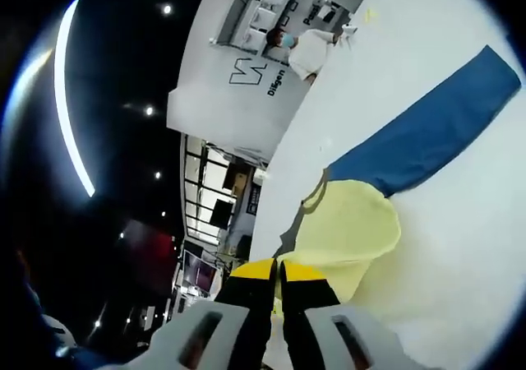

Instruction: Fold the garment on the visible template until the final outline fits inside the template.

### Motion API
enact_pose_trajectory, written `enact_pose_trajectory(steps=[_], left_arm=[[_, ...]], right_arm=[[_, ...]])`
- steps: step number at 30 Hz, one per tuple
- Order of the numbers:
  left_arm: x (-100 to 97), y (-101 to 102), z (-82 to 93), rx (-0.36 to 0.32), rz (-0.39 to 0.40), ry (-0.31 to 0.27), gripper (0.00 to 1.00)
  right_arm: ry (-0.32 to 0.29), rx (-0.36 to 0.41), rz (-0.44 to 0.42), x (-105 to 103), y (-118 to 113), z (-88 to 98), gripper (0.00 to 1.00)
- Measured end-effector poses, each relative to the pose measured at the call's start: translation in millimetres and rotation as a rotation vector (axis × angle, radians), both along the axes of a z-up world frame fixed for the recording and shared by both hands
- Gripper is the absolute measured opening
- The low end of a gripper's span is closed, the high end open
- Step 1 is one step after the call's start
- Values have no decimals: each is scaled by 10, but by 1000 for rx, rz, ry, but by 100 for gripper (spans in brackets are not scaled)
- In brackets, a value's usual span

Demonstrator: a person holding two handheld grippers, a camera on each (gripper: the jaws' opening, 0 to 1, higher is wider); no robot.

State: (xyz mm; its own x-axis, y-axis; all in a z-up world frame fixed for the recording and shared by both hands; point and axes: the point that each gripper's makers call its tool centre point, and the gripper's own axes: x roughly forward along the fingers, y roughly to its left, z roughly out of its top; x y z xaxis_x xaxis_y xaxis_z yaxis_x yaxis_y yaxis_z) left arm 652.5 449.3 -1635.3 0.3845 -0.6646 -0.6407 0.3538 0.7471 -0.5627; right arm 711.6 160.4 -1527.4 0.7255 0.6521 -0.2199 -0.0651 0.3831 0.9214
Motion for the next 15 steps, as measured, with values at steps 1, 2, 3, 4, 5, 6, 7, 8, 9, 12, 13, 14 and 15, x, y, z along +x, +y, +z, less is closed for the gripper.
enact_pose_trajectory(steps=[1, 2, 3, 4, 5, 6, 7, 8, 9, 12, 13, 14, 15], left_arm=[[-35, 19, -7, 12, -20, -14, 6], [-117, 71, -35, 51, -58, -55, 6], [-201, 122, -84, 96, -95, -81, 6], [-244, 151, -125, 130, -125, -102, 8], [-256, 163, -141, 145, -134, -113, 11], [-267, 176, -157, 161, -143, -124, 14], [-271, 195, -181, 192, -159, -157, 16], [-263, 168, -167, 216, -171, -213, 17], [-281, 80, -134, 200, -168, -217, 16], [-282, -49, -110, 176, -179, -229, 16], [-289, -69, -111, 177, -180, -228, 17], [-313, -93, -126, 185, -197, -220, 16], [-326, -86, -138, 195, -208, -219, 16]], right_arm=[[0, -2, 1, -3, -2, 0, 0], [0, -2, 2, -5, -2, 0, 0], [0, -1, 3, -7, 1, 2, 0], [0, -1, 4, -7, 2, 2, 0], [0, -1, 4, -7, 3, 3, 0], [0, -1, 4, -7, 4, 3, 0], [0, -2, 6, -4, 8, 6, 0], [0, -2, 9, -4, 16, 14, 0], [0, -2, 10, -6, 22, 19, 0], [-1, -1, 15, -26, 33, 36, 0], [-1, 0, 15, -29, 32, 37, 0], [-1, 1, 15, -38, 29, 45, 0], [-2, 3, 15, -42, 26, 50, 0]])
